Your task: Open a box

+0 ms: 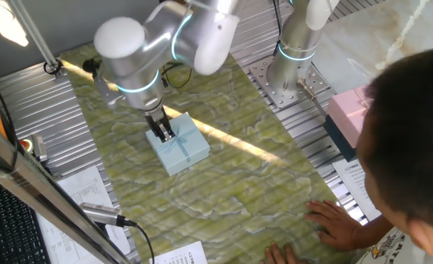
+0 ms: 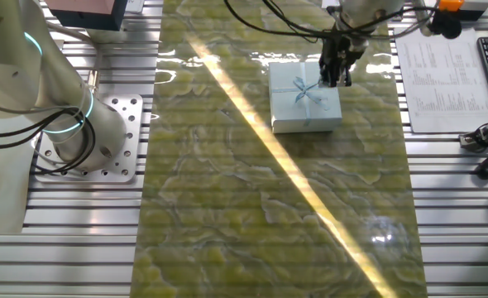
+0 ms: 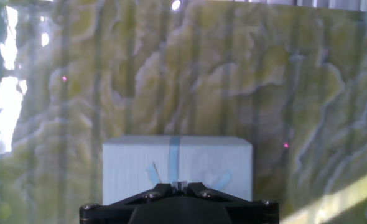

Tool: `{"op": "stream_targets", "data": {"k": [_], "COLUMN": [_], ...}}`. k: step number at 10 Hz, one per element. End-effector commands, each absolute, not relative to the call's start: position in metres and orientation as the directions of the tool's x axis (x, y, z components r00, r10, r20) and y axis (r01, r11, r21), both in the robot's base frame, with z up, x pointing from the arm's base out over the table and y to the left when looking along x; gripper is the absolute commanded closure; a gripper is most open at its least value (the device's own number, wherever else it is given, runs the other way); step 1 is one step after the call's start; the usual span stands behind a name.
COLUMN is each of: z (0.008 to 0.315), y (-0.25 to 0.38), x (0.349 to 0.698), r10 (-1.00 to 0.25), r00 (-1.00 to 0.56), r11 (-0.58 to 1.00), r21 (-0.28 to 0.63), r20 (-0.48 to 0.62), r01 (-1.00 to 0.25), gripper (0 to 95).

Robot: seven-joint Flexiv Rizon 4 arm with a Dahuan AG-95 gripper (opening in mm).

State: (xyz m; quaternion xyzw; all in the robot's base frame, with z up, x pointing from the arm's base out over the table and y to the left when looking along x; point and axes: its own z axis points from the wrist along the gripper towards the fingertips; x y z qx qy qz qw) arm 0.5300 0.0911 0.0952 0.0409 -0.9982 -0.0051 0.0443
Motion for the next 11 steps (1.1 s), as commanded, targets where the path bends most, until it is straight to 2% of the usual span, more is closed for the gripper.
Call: {"op": "stream_targets", "data": {"k": [1, 6, 7, 11], "z": [0.093, 0.088, 0.088, 0.086], "y": [0.093, 0.086, 0.088, 0.086], "x": [0.515, 0.495, 0.493, 0.490], "r10": [-0.089, -0.127, -0.129, -0.121], "r00": [-0.993, -0.990, -0.990, -0.991], "r11": [0.996, 0.992, 0.992, 0.993], "r21": [0.012, 0.012, 0.012, 0.011], "r20": [0.081, 0.063, 0.062, 0.062], "r01": [-0.089, -0.126, -0.129, -0.120], "gripper": [57.0, 57.0, 38.0, 38.0]}}
